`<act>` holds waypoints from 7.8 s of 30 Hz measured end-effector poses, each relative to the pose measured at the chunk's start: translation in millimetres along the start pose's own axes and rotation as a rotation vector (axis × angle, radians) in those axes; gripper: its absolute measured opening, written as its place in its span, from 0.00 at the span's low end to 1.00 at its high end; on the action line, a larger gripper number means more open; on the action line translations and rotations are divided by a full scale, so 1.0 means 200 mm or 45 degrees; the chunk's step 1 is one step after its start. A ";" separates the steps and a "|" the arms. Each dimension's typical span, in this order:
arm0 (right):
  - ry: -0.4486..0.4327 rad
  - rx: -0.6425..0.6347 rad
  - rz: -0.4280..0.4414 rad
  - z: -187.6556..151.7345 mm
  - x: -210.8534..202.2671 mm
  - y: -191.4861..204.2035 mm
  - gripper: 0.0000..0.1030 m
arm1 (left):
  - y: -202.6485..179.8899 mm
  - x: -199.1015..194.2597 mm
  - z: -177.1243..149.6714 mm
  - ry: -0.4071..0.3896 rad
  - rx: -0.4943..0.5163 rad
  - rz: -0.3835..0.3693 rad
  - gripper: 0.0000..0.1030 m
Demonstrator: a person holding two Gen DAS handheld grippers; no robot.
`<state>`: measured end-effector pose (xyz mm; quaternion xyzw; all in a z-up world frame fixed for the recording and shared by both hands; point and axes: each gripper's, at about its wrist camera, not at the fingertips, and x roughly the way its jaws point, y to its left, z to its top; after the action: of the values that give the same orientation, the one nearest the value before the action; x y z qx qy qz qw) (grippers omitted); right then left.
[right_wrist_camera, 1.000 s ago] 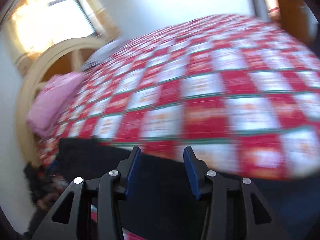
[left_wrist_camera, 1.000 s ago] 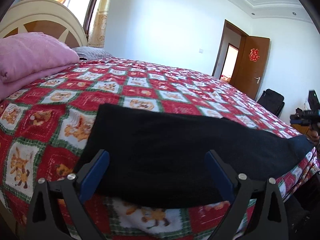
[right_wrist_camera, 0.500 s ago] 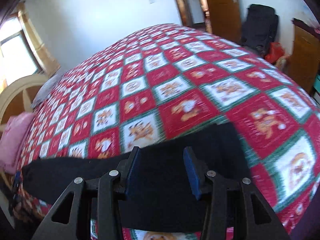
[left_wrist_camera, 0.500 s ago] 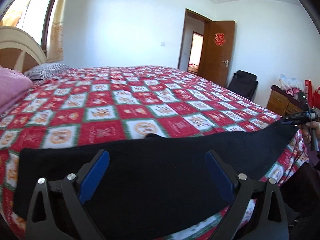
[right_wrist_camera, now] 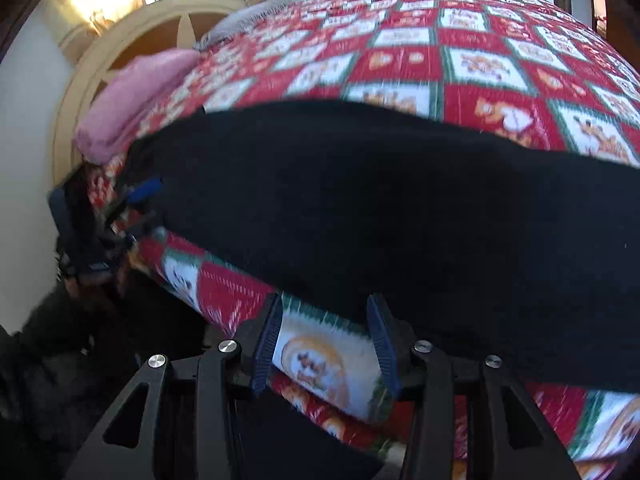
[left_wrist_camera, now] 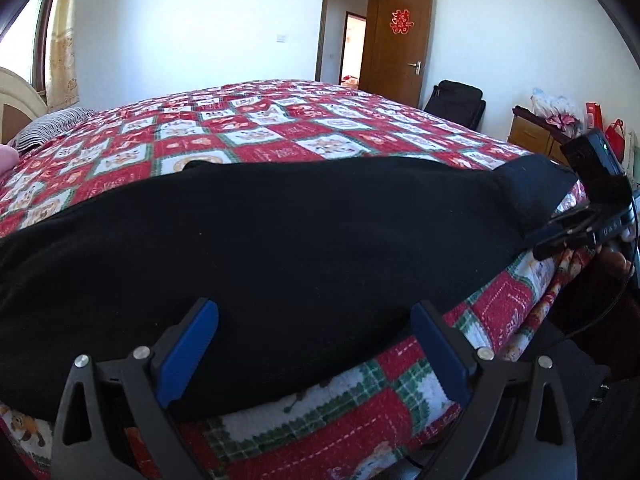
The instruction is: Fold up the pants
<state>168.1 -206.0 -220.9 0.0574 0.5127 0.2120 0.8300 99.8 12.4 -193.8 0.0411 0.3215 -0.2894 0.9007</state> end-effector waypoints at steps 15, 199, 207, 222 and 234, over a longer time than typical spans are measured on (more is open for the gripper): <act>-0.045 -0.504 -0.343 0.06 0.19 0.47 0.41 | 0.08 -0.05 0.04 -0.055 -0.177 -0.034 0.97; -0.166 -0.125 -0.328 0.09 0.03 0.16 0.62 | 0.87 -0.22 -0.02 -0.065 -0.459 0.727 1.00; -0.538 0.291 -0.446 0.03 -0.65 -0.33 0.62 | 0.69 -0.27 0.06 -0.147 -0.480 0.619 1.00; -0.508 0.682 -0.636 -0.23 -0.97 -0.93 0.43 | 0.49 -0.04 0.02 -0.068 -0.378 0.613 1.00; -0.627 0.754 -0.462 -0.23 -0.90 -1.01 0.24 | 0.50 -0.04 0.01 -0.086 -0.390 0.609 1.00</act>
<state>118.3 -467.1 -156.8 0.2510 0.3399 -0.1139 0.8992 150.7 98.2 -197.8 -0.0305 0.3126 -0.0181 0.9492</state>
